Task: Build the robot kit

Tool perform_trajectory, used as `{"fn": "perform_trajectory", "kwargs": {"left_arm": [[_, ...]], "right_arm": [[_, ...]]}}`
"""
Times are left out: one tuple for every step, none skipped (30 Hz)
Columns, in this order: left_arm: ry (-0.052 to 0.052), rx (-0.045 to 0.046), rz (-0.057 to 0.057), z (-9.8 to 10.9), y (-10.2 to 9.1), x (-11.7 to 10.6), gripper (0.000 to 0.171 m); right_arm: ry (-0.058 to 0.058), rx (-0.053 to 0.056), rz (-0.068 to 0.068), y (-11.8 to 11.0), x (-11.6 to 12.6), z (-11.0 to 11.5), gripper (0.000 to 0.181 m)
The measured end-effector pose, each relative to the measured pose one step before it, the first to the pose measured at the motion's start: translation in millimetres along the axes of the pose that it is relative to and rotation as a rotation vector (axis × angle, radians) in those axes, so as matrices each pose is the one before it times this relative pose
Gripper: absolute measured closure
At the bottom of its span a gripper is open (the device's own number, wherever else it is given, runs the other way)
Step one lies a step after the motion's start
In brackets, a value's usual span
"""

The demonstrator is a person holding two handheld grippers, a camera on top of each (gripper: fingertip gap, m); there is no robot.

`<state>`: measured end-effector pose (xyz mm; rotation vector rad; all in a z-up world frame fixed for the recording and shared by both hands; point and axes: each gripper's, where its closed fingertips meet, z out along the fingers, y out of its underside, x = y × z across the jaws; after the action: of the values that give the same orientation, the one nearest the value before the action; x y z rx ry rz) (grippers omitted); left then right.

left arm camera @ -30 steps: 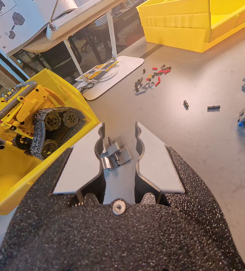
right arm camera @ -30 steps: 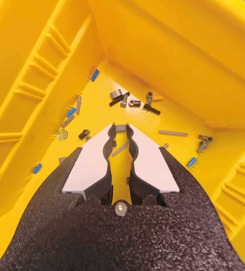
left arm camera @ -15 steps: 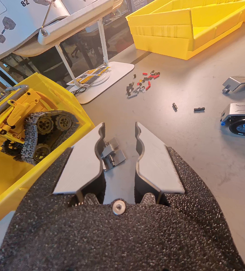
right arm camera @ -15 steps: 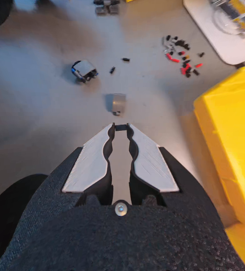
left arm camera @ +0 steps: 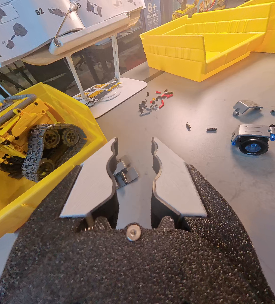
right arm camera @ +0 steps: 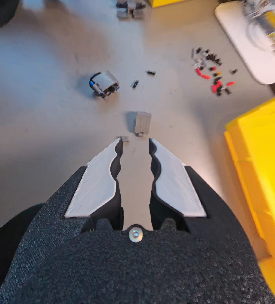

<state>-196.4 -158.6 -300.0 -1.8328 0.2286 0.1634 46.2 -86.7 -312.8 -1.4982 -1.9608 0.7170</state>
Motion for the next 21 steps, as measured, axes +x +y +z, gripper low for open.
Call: {"fn": "perform_trajectory", "kwargs": {"left_arm": [[-0.004,0.00259,-0.0066,-0.86,-0.35,-1.53,0.132],[-0.0031,0.00287,-0.0083,-0.64,-0.39,-1.59,0.132],[-0.0005,0.00243,-0.0094,-0.35,-0.33,-1.16,0.132],[0.0014,0.00121,-0.0102,0.03,-0.02,-0.69,0.132],[0.0018,0.00021,-0.0105,0.3,0.18,-0.39,0.132],[0.001,0.00013,-0.0092,0.44,0.3,-0.37,0.132],[0.0023,-0.00126,-0.0062,0.56,0.42,0.2,0.132],[0.0022,-0.00357,-0.0029,0.58,0.91,0.47,0.132],[-0.0003,-0.00361,0.0003,0.56,0.73,0.37,0.132],[0.0004,-0.00244,0.0023,0.37,0.27,0.59,0.132],[0.0006,-0.00088,0.0024,0.16,0.02,0.71,0.132],[0.0005,-0.00032,0.0022,0.2,-0.04,0.61,0.132],[0.0011,-0.00157,0.002,0.17,0.38,0.45,0.132],[0.0002,-0.00239,0.0009,0.11,0.53,0.2,0.132],[0.0001,-0.00109,-0.0009,0.0,0.47,-0.06,0.132],[0.0018,-0.00053,-0.0033,0.01,0.36,0.03,0.132],[0.0018,-0.00054,-0.0043,0.17,0.26,-0.22,0.132],[0.0016,0.00028,-0.0032,0.01,0.07,-0.15,0.132],[0.002,0.00086,-0.0025,-0.07,-0.1,-0.05,0.132],[0.0018,0.00075,-0.0021,-0.08,-0.1,-0.01,0.132],[0.0024,0.00108,-0.0016,-0.15,-0.14,0.15,0.132]], "right_arm": [[0.0536,0.0296,0.0006,-7.46,15.01,-25.44,0.149],[0.0685,0.0194,0.0171,-4.93,22.1,-28.83,0.149],[0.068,0.0135,0.0342,-1.83,26.12,-28.06,0.15],[0.0611,-0.0007,0.0538,3.21,28.92,-26.37,0.151],[0.0695,-0.023,0.0652,9.42,32.58,-21.29,0.153],[0.0824,-0.0393,0.063,14.14,35.67,-16.8,0.156],[0.0729,-0.0628,0.0606,20.94,33.41,-9.21,0.158],[0.0549,-0.0918,0.0641,26.32,28.83,-1.75,0.158],[0.0481,-0.0858,0.0612,26.38,25.09,5.14,0.158],[0.0344,-0.0615,0.0603,22.83,19.66,10.65,0.158],[0.0127,-0.0585,0.0629,20.79,13.33,13.6,0.158],[0.003,-0.035,0.0537,15.11,7.47,13.18,0.158],[0.0034,-0.0155,0.0404,9.99,4.08,11.77,0.158],[0.0056,-0.0151,0.0235,8.07,2.22,9.67,0.158],[0.0066,-0.016,0.0187,6.75,1.65,8.9,0.158],[-0.0045,-0.0107,0.0198,5.05,-0.57,7.64,0.158],[-0.0066,-0.0055,0.0242,3.3,-0.51,6.75,0.157],[0.0038,0.0092,0.0239,0.15,1.32,4.47,0.157],[-0.0004,0.0151,0.0238,-1.86,0.98,2.43,0.157],[-0.0077,0.016,0.0243,-2.79,0.67,1.55,0.157],[-0.0016,0.0294,0.024,-5.32,1.08,-0.86,0.157]]}}
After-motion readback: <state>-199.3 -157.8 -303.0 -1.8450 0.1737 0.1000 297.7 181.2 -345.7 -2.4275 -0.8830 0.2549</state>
